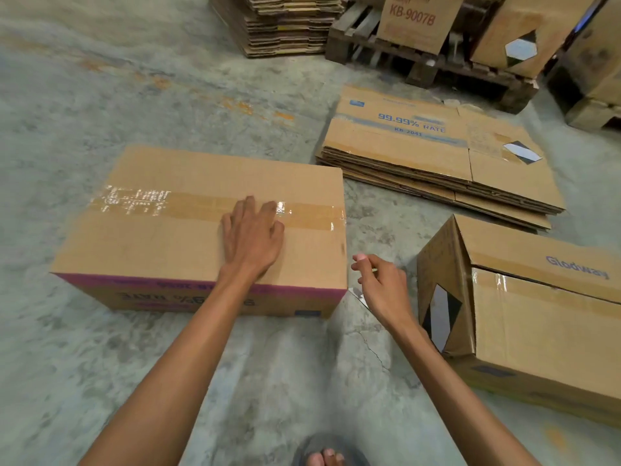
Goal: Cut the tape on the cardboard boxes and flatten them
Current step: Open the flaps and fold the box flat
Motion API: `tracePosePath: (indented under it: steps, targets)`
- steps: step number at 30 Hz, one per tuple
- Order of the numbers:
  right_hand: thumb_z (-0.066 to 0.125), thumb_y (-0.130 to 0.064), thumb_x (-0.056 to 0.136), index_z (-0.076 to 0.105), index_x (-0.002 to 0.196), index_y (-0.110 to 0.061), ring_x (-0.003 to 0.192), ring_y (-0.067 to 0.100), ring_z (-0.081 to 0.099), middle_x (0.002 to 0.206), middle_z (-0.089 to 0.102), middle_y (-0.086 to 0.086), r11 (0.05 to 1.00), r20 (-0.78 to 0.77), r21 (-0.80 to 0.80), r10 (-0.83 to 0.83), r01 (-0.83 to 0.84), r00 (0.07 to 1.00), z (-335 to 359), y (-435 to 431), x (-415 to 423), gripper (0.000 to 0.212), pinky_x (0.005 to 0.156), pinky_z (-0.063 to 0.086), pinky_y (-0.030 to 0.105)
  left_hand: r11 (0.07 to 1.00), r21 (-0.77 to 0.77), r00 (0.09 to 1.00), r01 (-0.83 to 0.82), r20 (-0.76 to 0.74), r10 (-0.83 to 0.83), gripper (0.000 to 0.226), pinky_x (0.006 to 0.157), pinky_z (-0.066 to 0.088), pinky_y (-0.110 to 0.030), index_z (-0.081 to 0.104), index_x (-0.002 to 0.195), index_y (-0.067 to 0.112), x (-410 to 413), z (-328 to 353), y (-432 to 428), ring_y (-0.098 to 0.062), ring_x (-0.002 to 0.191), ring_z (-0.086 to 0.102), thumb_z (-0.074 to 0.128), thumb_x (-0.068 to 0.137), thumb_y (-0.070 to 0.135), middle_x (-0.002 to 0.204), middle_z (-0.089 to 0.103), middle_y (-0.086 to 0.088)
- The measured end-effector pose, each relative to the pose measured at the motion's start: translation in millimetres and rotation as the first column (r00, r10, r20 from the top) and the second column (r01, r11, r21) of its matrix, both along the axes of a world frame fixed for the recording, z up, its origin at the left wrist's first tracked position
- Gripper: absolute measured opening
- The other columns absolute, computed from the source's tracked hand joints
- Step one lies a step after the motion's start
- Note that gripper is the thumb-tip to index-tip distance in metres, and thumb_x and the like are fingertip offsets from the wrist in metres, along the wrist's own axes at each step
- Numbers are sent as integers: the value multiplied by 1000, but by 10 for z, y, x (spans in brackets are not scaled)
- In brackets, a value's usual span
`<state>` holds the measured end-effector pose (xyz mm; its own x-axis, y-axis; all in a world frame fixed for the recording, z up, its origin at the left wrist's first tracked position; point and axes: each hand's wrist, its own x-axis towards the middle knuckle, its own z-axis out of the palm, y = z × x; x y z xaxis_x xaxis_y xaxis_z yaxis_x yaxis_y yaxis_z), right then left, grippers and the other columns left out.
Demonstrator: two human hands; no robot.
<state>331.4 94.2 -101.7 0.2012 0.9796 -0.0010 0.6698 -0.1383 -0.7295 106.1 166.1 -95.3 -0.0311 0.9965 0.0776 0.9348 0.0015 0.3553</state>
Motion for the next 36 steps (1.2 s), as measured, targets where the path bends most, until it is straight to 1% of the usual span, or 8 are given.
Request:
tracePosePath:
  steps: [6, 12, 16, 19, 22, 29, 33, 36]
  targets:
    - [61, -47, 81, 69, 111, -13, 90, 21, 65, 106, 67, 7, 998, 258, -40, 56, -47, 965, 49, 319, -346, 46, 75, 57, 35, 718, -107, 725, -687, -150, 672, 87, 116, 6, -63, 16, 153, 0, -1497, 74, -355, -44, 148, 5, 41, 91, 55, 159, 10, -31]
    - [58, -36, 85, 66, 106, -7, 99, 38, 61, 110, 65, 19, 984, 303, -169, -11, 65, 953, 156, 678, -446, 37, 85, 54, 42, 652, -278, 561, -705, 344, 753, 82, 110, 26, -54, 20, 150, 1, -1578, 205, -365, -41, 141, 21, 48, 92, 51, 153, 25, -26]
    - [52, -37, 95, 64, 106, -10, 98, 29, 59, 106, 65, 8, 949, -150, -254, -232, 190, 961, 436, 778, -408, 32, 93, 50, 47, 666, -315, 359, -677, 648, 672, 67, 100, 41, -47, 47, 136, 11, -1684, 230, -341, -37, 122, 50, 46, 88, 58, 132, 55, -15]
    - [40, -42, 99, 63, 103, -17, 94, 27, 58, 104, 65, 5, 921, -492, -359, -323, 150, 808, 659, 751, -338, 34, 88, 48, 45, 735, -396, 31, -551, 870, 493, 50, 71, 50, -35, 60, 106, 19, -1775, 320, -452, -22, 91, 64, 40, 88, 60, 101, 66, -5]
    - [32, -54, 100, 61, 99, -12, 98, 31, 56, 104, 61, 9, 894, -662, -443, -380, 72, 646, 741, 776, -210, 51, 94, 46, 50, 794, -447, -103, -412, 889, 446, 47, 84, 44, -39, 56, 103, 22, -1975, 341, -551, -19, 90, 59, 24, 100, 57, 103, 59, -6]
    - [42, -30, 105, 58, 129, -11, 123, 21, 57, 136, 58, 6, 801, -619, -437, 64, -410, 783, 725, 618, 356, 35, 112, 38, 44, 801, -594, 216, 76, 794, 569, 31, 109, 42, -45, 59, 129, 15, -2680, 361, -755, -9, 115, 57, 40, 105, 21, 124, 65, 2]
    - [81, -54, 70, 12, 155, -40, 151, 21, 11, 164, -8, -5, 521, -115, -674, 627, -525, 770, 715, 535, 345, 110, 121, 16, 38, 703, -666, 767, 248, 579, 278, 66, 103, 36, -22, 43, 140, 36, -2719, 484, -748, 6, 126, 43, 72, 86, 12, 138, 48, 18]
    - [84, -58, 62, -8, 157, -28, 151, 26, -5, 159, -31, 6, 649, 331, -670, 695, -360, 638, 528, 473, 2, 135, 122, 13, 39, 722, -691, 977, 33, 174, 121, 117, 112, 34, -38, 4, 154, 33, -2469, 443, -615, -24, 138, 39, 86, 71, 25, 154, 34, -8]
